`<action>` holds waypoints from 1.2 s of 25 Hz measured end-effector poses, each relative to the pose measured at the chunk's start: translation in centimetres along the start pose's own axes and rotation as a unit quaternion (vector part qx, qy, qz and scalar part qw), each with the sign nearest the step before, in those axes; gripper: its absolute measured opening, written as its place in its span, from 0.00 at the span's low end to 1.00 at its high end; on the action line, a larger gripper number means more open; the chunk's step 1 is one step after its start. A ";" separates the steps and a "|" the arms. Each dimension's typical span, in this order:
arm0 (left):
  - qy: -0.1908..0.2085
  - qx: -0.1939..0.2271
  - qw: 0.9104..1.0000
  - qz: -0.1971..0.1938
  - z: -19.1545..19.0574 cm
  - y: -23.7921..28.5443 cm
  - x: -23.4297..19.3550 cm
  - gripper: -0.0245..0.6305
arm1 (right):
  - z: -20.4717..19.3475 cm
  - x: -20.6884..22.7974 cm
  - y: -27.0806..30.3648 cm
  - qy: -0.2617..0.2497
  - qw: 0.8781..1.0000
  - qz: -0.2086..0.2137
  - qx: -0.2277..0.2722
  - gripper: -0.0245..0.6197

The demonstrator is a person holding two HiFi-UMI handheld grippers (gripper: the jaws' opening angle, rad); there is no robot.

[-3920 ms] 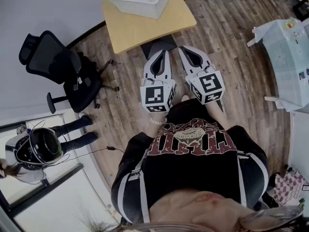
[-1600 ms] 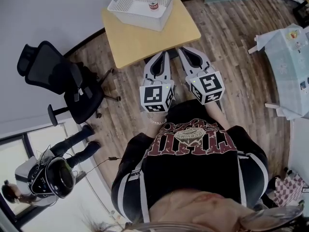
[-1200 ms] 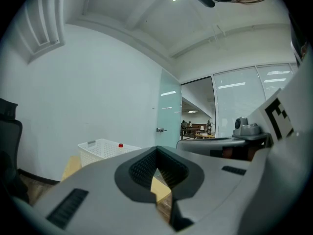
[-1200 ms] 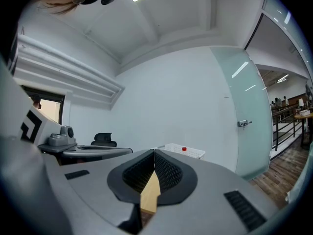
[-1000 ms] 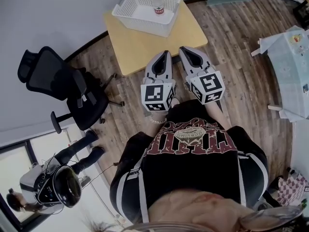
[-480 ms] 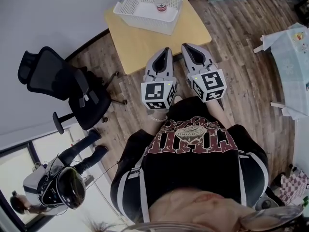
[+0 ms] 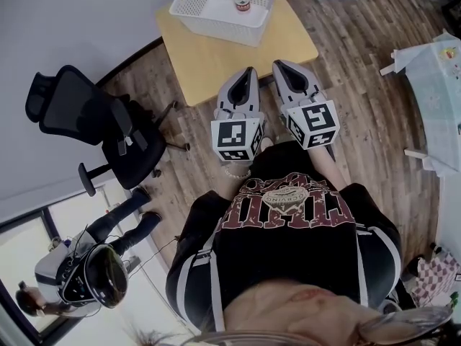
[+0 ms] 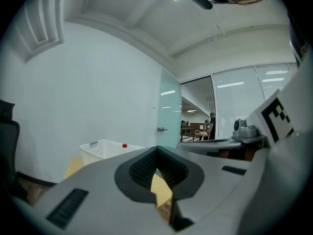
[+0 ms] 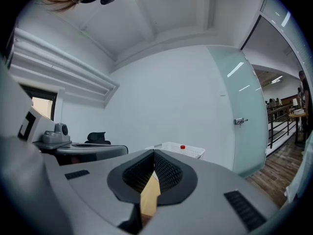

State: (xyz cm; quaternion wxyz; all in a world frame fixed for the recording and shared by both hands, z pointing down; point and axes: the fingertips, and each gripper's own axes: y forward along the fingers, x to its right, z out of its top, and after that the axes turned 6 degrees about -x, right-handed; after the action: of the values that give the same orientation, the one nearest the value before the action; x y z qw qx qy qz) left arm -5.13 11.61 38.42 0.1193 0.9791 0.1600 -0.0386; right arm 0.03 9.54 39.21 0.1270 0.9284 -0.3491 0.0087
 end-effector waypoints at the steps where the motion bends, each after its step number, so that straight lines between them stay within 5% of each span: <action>1: -0.001 -0.001 1.000 0.000 -0.1 0.0 0.0 0.11 | 0.0 0.1 0.0 0.000 1.000 -0.001 -0.001 0.07; 30: -0.015 -0.005 0.999 0.045 2.1 6.4 -1.2 0.11 | 2.4 4.5 5.3 -0.011 0.998 0.065 -0.016 0.07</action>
State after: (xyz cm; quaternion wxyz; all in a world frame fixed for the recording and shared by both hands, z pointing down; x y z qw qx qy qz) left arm -4.28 4.82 37.96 0.1279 0.9840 0.1143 -0.0474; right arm -0.21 2.19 38.57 0.1368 0.9017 -0.4101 0.0015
